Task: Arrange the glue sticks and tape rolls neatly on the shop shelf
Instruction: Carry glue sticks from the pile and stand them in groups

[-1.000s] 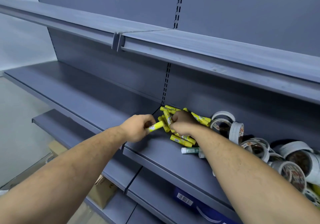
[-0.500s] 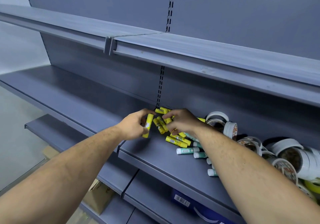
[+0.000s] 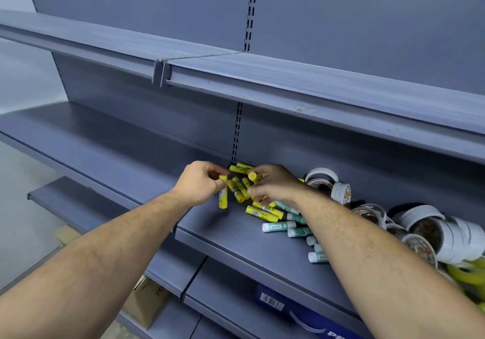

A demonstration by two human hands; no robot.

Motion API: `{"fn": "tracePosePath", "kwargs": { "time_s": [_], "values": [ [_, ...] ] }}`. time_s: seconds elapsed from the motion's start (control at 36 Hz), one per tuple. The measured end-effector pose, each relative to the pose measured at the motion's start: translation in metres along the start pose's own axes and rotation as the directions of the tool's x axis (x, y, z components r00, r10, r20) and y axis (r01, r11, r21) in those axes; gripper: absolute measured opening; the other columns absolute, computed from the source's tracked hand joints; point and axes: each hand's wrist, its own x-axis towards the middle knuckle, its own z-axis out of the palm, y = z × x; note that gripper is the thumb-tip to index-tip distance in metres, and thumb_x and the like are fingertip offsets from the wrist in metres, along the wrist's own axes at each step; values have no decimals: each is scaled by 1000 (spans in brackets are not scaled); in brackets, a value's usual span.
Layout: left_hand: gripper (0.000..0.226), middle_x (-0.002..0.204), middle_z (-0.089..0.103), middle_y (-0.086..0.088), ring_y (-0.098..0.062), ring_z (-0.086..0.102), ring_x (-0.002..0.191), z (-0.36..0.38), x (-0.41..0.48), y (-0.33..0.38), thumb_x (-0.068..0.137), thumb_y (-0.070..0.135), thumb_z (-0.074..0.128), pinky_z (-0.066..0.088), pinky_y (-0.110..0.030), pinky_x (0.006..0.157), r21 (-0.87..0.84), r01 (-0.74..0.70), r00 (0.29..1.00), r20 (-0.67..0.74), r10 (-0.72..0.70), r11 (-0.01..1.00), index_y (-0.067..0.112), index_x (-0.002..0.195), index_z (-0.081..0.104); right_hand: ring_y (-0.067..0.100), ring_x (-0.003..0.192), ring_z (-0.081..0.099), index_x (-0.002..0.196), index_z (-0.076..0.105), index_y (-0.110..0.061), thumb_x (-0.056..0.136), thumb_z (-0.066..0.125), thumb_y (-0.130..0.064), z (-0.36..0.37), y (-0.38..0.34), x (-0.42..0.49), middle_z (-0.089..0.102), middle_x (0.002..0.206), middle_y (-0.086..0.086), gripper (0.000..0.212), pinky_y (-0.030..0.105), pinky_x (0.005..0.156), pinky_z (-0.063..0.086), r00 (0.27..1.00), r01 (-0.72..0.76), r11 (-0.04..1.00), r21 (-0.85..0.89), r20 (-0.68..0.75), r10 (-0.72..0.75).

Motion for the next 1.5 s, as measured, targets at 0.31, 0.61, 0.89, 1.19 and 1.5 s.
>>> {"fn": "tracePosePath", "kwargs": {
  "time_s": [0.31, 0.61, 0.89, 1.19, 1.5],
  "values": [
    [15, 77, 74, -9, -19, 66, 66, 20, -4, 26, 80, 7, 79, 56, -34, 75, -209, 32, 987, 159, 2, 977, 19, 88, 75, 10, 62, 58, 112, 62, -16, 91, 74, -32, -14, 6, -40, 64, 86, -3, 30, 26, 52, 50, 945, -47, 985, 164, -312, 97],
    [22, 88, 73, -14, -22, 65, 71, 85, -24, 88, 84, 3, 74, 56, -32, 69, -240, -54, 936, 325, 133, 969, 24, 90, 74, 20, 61, 66, 83, 60, -22, 88, 75, -14, -44, 22, -115, 67, 75, 4, 17, 39, 61, 61, 846, -64, 980, 191, -510, 155],
    [23, 77, 71, -13, -22, 64, 63, 191, -79, 174, 82, -6, 72, 57, -35, 67, -295, -133, 848, 461, 263, 946, 16, 90, 74, 22, 65, 65, 82, 63, -21, 86, 73, -9, -121, 79, -257, 69, 80, 9, 16, 43, 69, 62, 718, -110, 974, 198, -661, 216],
    [21, 80, 71, -11, -16, 64, 63, 365, -216, 327, 80, -7, 73, 56, -29, 67, -380, -199, 668, 622, 409, 903, 13, 87, 74, 19, 62, 64, 80, 62, -17, 85, 73, -4, -235, 169, -500, 66, 74, 4, 17, 39, 61, 61, 505, -163, 945, 282, -800, 325],
    [22, 72, 71, 6, -16, 65, 70, 531, -352, 450, 63, 12, 76, 56, -37, 79, -399, -343, 415, 747, 519, 850, 28, 79, 77, 20, 58, 65, 79, 65, -14, 85, 72, -3, -303, 246, -709, 65, 63, 3, 14, 35, 60, 61, 202, -249, 901, 356, -890, 408]
  ]
}}
